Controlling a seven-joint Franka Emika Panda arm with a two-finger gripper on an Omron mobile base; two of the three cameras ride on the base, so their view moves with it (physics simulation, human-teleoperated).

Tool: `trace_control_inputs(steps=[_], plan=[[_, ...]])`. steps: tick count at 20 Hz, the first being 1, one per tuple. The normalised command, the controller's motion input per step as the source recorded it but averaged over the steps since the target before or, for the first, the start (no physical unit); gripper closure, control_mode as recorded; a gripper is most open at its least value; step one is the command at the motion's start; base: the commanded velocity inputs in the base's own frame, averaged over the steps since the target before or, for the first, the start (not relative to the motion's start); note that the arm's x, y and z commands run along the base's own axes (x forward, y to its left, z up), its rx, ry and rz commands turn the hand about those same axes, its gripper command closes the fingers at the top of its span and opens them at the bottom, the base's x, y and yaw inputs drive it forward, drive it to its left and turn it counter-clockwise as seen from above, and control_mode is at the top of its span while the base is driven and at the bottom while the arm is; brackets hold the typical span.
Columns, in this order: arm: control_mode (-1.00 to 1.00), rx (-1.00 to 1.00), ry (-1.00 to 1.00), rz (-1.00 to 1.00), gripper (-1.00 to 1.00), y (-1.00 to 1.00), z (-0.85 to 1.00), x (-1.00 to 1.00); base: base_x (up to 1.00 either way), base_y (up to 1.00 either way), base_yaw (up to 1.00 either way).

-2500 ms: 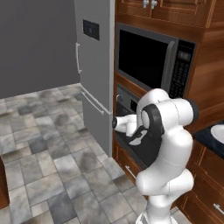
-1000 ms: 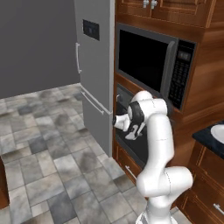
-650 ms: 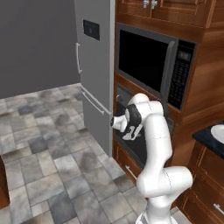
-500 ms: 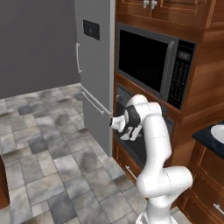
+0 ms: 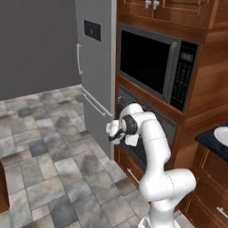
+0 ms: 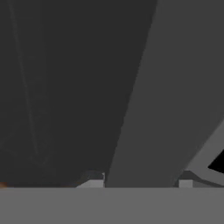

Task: Take the baked cake out of the oven and place it on the plate for cooling. Then close the oven door.

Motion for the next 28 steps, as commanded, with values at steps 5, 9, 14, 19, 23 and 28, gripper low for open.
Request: trace_control_inputs(steps=[5,9,14,19,23,28], plan=[[-1.00,0.01,0.20,0.03,1.00,0.85,-0.83,-0.34,0.00,0.00,0.00],[-1.00,0.02,0.19,0.04,1.00,0.80,-0.86,-0.36,0.00,0.00,0.00],[-1.00,0.03,0.18,0.03,1.00,0.69,-0.87,-0.30,0.00,0.00,0.00],[-1.00,0.05,0.17,0.01,-1.00,0.45,-0.60,-0.17,0.00,0.00,0.00],[-1.00,0.10,0.02,0.06,-1.00,0.27,0.02,-0.52,0.00,0.00,0.00],[-1.00,0.13,-0.01,0.08,-1.00,0.04,0.69,-0.80,0.00,0.00,0.00]])
